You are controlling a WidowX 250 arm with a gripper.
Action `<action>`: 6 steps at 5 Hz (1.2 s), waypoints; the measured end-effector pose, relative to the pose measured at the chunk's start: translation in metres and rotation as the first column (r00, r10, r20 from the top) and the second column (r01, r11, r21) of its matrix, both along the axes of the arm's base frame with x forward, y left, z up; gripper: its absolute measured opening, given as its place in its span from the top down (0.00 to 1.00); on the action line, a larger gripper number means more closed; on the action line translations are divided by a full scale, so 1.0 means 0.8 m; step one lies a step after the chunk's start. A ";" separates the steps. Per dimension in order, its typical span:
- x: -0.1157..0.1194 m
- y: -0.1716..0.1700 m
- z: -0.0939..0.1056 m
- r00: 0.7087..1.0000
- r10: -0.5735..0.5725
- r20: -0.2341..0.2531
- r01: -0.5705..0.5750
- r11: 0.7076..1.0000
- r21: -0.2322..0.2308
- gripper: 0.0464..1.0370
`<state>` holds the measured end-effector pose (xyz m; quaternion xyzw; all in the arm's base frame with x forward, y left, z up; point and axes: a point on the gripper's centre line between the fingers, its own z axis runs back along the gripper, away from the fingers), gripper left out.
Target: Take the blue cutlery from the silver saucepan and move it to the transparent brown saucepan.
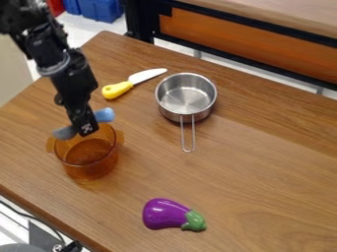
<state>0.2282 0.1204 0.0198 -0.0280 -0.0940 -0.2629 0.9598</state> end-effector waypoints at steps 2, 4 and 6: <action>0.002 -0.005 -0.008 0.995 0.093 0.045 -0.093 0.996 -0.015 0.68; 0.006 -0.004 -0.002 0.986 0.162 0.030 -0.160 0.986 -0.045 0.13; 0.015 -0.007 0.019 0.976 0.218 -0.010 -0.217 0.969 -0.118 0.04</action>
